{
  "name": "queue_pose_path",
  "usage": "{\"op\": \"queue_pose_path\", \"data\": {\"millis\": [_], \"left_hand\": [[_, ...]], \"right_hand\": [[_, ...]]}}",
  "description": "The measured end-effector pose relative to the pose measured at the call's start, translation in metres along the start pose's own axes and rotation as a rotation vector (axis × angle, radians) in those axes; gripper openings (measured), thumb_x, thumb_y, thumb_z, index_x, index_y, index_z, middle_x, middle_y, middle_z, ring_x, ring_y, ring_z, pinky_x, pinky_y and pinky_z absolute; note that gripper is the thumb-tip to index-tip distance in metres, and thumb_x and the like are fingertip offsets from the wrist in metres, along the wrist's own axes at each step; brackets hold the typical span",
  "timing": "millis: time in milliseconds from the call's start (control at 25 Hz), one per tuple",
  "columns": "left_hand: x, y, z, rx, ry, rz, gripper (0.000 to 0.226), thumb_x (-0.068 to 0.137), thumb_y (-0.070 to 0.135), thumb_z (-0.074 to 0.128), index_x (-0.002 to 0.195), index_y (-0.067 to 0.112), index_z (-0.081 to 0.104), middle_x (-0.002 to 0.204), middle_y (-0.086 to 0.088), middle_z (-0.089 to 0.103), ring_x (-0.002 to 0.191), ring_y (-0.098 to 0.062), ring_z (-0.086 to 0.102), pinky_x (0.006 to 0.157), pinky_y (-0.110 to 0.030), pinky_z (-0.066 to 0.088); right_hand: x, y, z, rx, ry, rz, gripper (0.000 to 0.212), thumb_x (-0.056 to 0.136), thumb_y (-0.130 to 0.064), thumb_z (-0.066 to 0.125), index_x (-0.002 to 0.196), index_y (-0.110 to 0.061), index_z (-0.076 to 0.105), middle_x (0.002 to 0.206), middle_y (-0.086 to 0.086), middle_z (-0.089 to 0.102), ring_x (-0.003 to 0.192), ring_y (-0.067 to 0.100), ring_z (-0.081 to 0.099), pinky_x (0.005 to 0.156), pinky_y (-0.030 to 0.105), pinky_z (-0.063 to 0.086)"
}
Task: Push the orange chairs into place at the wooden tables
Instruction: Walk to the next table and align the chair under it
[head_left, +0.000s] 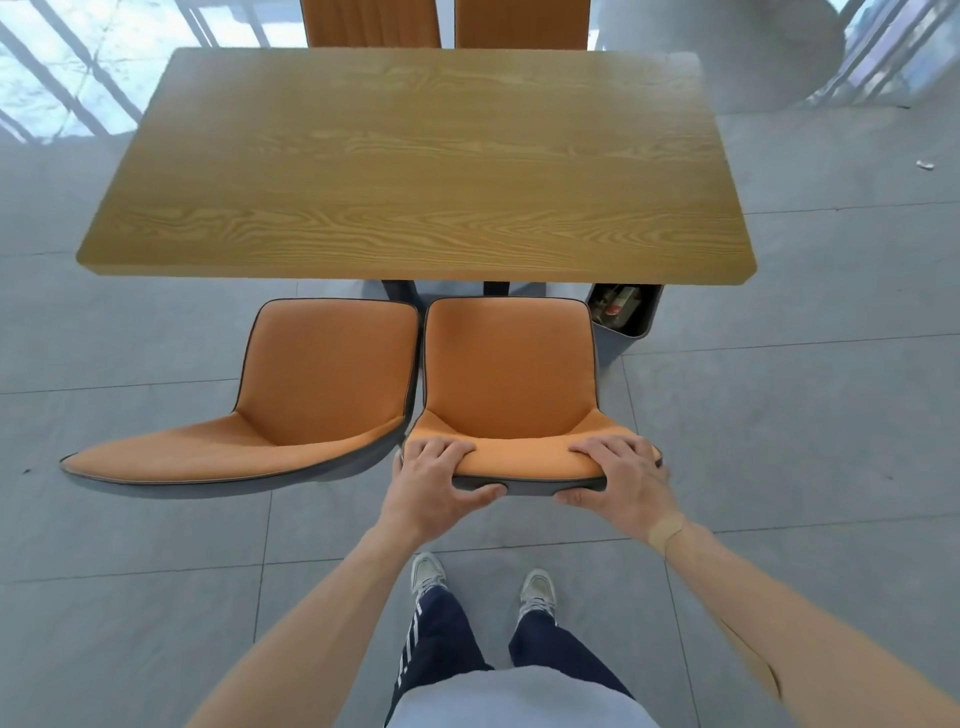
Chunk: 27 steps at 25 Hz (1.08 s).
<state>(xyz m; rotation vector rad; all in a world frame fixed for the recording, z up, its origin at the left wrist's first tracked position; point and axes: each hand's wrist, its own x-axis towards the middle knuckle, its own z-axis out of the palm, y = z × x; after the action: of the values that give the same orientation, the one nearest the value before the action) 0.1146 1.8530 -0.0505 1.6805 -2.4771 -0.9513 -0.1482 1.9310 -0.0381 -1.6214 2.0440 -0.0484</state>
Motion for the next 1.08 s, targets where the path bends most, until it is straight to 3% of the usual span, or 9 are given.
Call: {"op": "queue_pose_path", "data": {"millis": [120, 400, 600, 720, 920, 1080], "left_hand": [[0.004, 0.005, 0.004, -0.016, 0.018, 0.005, 0.084, 0.068, 0.09, 0.039, 0.131, 0.035, 0.05, 0.132, 0.01, 0.051, 0.128, -0.017, 0.031, 0.111, -0.049, 0.028], [0.006, -0.002, 0.002, 0.007, 0.019, 0.049, 0.08, 0.071, 0.087, 0.042, 0.13, 0.034, 0.053, 0.13, 0.011, 0.052, 0.125, -0.018, 0.034, 0.111, -0.05, 0.027], [0.0, -0.005, 0.001, 0.014, -0.004, 0.02, 0.087, 0.065, 0.094, 0.032, 0.131, 0.038, 0.049, 0.132, 0.012, 0.05, 0.127, -0.019, 0.033, 0.112, -0.046, 0.026], [-0.004, 0.0, 0.0, -0.002, -0.064, -0.049, 0.084, 0.067, 0.09, 0.042, 0.134, 0.039, 0.045, 0.137, 0.01, 0.046, 0.13, -0.019, 0.029, 0.111, -0.044, 0.029], [-0.024, -0.018, -0.021, -0.219, -0.024, -0.138, 0.068, 0.077, 0.071, 0.06, 0.132, 0.032, 0.051, 0.135, 0.011, 0.046, 0.132, -0.013, 0.031, 0.106, -0.038, 0.037], [-0.051, -0.073, -0.066, -0.208, 0.032, -0.135, 0.063, 0.078, 0.069, 0.061, 0.13, 0.034, 0.053, 0.136, 0.011, 0.049, 0.128, -0.01, 0.038, 0.107, -0.039, 0.039]], "right_hand": [[0.006, 0.007, -0.008, -0.001, -0.014, -0.016, 0.088, 0.057, -0.091, 0.039, 0.129, -0.041, 0.051, 0.136, -0.017, 0.049, 0.125, 0.018, 0.028, 0.092, 0.045, 0.033], [0.006, 0.004, -0.007, -0.023, -0.042, -0.005, 0.079, 0.065, -0.086, 0.047, 0.131, -0.043, 0.048, 0.138, -0.016, 0.046, 0.125, 0.019, 0.027, 0.099, 0.051, 0.032], [0.002, 0.0, -0.005, 0.001, -0.076, 0.004, 0.078, 0.065, -0.086, 0.049, 0.131, -0.045, 0.045, 0.139, -0.015, 0.045, 0.127, 0.02, 0.026, 0.102, 0.053, 0.029], [0.0, 0.0, -0.007, -0.005, -0.11, 0.011, 0.084, 0.061, -0.091, 0.044, 0.131, -0.047, 0.043, 0.139, -0.015, 0.044, 0.129, 0.02, 0.026, 0.103, 0.056, 0.028], [0.001, -0.017, -0.014, -0.023, -0.144, 0.078, 0.08, 0.063, -0.093, 0.041, 0.129, -0.048, 0.046, 0.14, -0.017, 0.046, 0.135, 0.017, 0.029, 0.104, 0.075, 0.005], [0.007, -0.078, -0.005, -0.063, -0.044, 0.012, 0.072, 0.07, -0.088, 0.04, 0.128, -0.046, 0.049, 0.14, -0.015, 0.049, 0.135, 0.017, 0.034, 0.105, 0.077, 0.003]]}}
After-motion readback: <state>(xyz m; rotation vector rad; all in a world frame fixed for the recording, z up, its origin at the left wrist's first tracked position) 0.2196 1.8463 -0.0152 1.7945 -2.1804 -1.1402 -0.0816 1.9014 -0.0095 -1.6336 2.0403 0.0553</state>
